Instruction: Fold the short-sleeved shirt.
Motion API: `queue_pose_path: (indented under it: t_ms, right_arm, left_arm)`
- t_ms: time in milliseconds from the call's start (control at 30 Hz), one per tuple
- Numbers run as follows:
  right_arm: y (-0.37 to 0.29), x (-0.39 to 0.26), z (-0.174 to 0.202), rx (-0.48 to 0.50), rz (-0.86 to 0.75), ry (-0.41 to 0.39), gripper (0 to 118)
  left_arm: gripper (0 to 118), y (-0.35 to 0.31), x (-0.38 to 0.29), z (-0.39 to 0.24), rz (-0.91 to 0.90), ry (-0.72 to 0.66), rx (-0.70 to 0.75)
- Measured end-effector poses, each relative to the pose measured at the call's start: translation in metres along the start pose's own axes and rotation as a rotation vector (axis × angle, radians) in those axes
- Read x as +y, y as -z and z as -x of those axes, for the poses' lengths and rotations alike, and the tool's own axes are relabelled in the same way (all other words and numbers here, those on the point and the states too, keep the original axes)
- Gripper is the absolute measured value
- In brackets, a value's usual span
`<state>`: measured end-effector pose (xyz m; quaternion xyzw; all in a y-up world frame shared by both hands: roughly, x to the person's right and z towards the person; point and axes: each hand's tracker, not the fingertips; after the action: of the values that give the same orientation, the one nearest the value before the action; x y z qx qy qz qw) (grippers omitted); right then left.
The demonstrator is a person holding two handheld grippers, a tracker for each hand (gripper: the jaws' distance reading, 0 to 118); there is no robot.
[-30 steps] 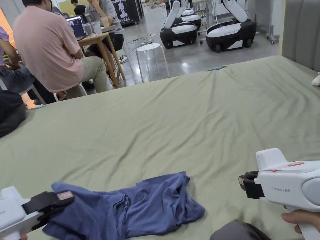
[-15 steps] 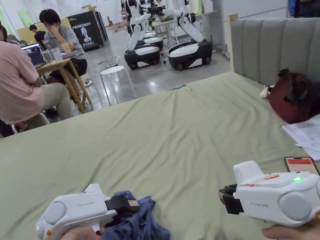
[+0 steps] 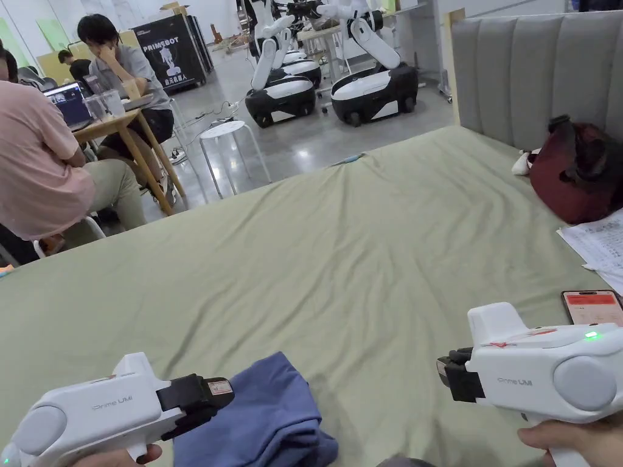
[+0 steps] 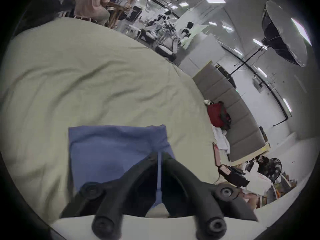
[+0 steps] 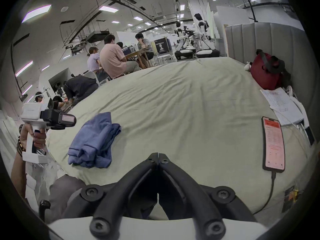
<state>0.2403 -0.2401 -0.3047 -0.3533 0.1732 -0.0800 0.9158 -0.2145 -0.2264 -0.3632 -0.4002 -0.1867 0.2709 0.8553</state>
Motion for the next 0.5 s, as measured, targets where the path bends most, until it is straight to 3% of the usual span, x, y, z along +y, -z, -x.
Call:
queue_pose_path:
  t_ms: [233, 467, 500]
  right_arm:
    - [-0.002, 0.002, 0.014, 0.021, 0.012, -0.056, 0]
    - [-0.031, -0.004, 0.003, -0.017, 0.001, -0.048, 0]
    - [-0.036, -0.003, 0.001, -0.033, -0.003, -0.034, 0]
  left_arm:
    - [2, 0.058, -0.005, -0.021, 0.150, 0.067, -0.006]
    - [0, 0.155, -0.017, -0.023, 0.371, 0.201, 0.139]
    - [0, 0.158, -0.017, -0.019, 0.351, 0.188, 0.096]
